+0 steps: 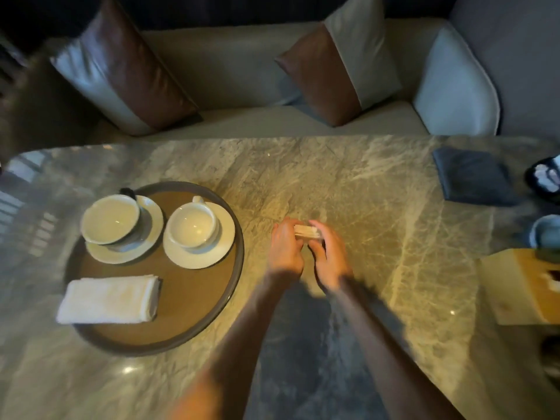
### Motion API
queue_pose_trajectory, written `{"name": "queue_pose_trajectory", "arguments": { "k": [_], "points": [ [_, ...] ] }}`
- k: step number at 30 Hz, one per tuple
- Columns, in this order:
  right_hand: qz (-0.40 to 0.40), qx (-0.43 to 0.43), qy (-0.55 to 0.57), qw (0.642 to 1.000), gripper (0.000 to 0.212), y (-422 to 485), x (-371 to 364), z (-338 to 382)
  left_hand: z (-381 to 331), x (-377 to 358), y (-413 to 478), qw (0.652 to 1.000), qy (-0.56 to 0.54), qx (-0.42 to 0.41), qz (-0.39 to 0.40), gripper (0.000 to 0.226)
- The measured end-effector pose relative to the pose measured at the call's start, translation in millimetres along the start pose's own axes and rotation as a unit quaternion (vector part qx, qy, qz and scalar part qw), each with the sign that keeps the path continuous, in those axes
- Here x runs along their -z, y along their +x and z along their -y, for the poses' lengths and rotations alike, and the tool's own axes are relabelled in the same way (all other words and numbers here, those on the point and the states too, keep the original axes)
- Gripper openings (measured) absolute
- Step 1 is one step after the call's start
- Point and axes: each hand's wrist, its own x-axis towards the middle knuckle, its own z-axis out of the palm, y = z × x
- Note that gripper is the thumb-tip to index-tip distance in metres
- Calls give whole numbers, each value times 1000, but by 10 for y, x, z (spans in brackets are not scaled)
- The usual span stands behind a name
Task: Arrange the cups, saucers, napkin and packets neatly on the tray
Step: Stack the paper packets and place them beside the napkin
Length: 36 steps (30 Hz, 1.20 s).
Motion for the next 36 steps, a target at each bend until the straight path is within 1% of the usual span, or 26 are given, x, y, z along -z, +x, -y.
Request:
{"name": "queue_pose_trajectory", "arguments": {
  "k": [3,5,7,9,11,13,14,16,17,18,20,21,23,25,28,29,32,34,36],
  "points": [
    [87,-67,65,992,36,-234,302,349,-357,423,-381,989,-117,35,80,15],
    [147,-113,114,976,34,-496,543,652,-601,728,-739,971,-182,88,126,26],
    [204,-116,132,963,30,-773,764,1059,-824,1044,-1120,964,-197,110,140,22],
    [242,-95,150,954,30,-1032,916,1497,-1002,1382,-1518,963,-223,102,114,17],
    [269,-77,171,945,33,-1315,1004,1924,-1122,1680,-1930,969,-220,77,77,17],
    [293,-45,183,937,38,-1608,1026,2282,-1188,1916,-2282,979,-192,59,13,29],
    [301,-33,194,933,43,-1743,1005,2455,-1204,2019,-2415,982,-179,58,-33,35],
    [308,-9,219,926,56,-1950,922,2773,-1225,2230,-2609,980,-144,56,-121,35],
    [307,8,225,925,60,-2036,866,2920,-1231,2329,-2686,977,-138,57,-152,30],
    [303,26,229,925,60,-2114,804,3044,-1233,2411,-2754,971,-152,57,-174,25],
    [288,61,235,926,48,-2217,700,3236,-1209,2576,-2842,960,-178,47,-210,17],
    [285,72,237,926,41,-2240,659,3319,-1193,2666,-2864,959,-166,41,-227,16],
    [284,70,244,925,31,-2251,586,3463,-1153,2834,-2882,957,-160,39,-240,17],
    [280,68,255,923,24,-2246,515,3591,-1114,2956,-2870,958,-163,29,-235,20],
    [239,68,246,937,21,-2245,413,3756,-1061,3125,-2827,962,-160,12,-221,25],
    [220,68,241,943,20,-2242,382,3794,-1031,3175,-2805,961,-176,-1,-215,27],
    [178,79,228,954,18,-2221,285,3872,-957,3328,-2765,946,-272,-38,-172,44],
    [173,80,230,954,19,-2204,219,3912,-873,3415,-2744,935,-327,-32,-135,40],
    [175,65,246,951,22,-2204,141,3928,-788,3492,-2727,932,-344,-14,-116,39]
  ]
}}
